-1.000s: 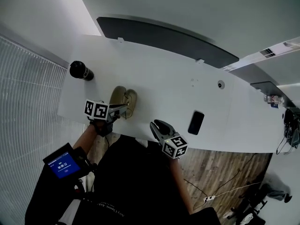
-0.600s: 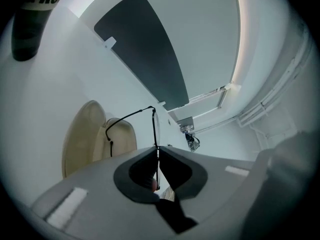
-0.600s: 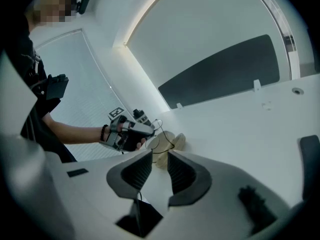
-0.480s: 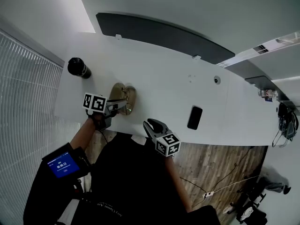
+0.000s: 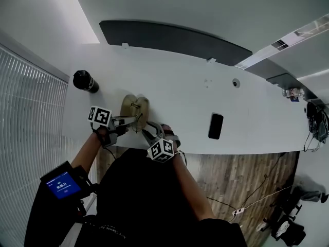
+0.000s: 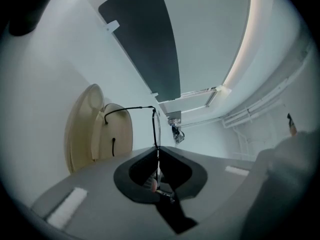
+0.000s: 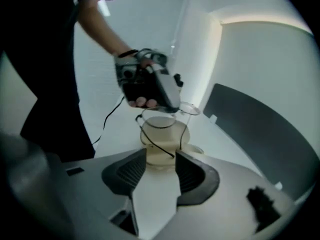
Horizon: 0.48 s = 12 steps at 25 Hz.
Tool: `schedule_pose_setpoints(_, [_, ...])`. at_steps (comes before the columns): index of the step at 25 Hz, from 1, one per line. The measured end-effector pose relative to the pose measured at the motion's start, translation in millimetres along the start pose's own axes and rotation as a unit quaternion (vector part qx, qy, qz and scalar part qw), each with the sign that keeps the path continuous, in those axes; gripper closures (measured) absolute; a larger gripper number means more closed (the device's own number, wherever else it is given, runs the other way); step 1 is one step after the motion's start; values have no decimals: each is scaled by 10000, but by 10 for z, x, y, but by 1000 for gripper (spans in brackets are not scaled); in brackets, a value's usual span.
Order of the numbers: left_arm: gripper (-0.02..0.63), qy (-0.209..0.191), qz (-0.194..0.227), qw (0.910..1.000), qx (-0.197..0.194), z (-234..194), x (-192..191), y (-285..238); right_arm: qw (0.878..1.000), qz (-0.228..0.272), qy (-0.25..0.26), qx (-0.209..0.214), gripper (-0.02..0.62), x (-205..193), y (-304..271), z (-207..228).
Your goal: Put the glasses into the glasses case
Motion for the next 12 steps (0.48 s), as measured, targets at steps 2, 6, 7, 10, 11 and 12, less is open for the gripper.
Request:
schedule_pose_setpoints(2, [588,221,115,9993,-269,68,39,40,9977,134,651,138,374,7,-113,-106])
schedule_pose_setpoints(6, [588,734,151,9945,-727,391,61,63,9967,389,711,-86,287,118,-200,18])
schedule_pose_setpoints(7, [588,736,140,9943,-761,437,76,70,9961,435,766,-106,279,148,-232,53])
schedule_pose_setpoints(10, [588,707,167,9935,-876,494,131,75,9906,455,1291,26,278,234,-352,70])
schedule_pose_setpoints(11, [588,691,146,9936,-885,474,142,70,9888,414,1437,-14,278,255,-392,103])
schedule_pose_setpoints(12, [588,684,91,9939,-860,433,148,61,9877,373,1511,-131,278,261,-438,165])
Point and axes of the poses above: the fingertips, and each gripper's own axes: y backward along the fingers, z to its right, x out of its top, the point moved 2 cm from there along y, backward along the fingers, and after that the axes turned 3 degrees about -x, right-handed, at the moved point
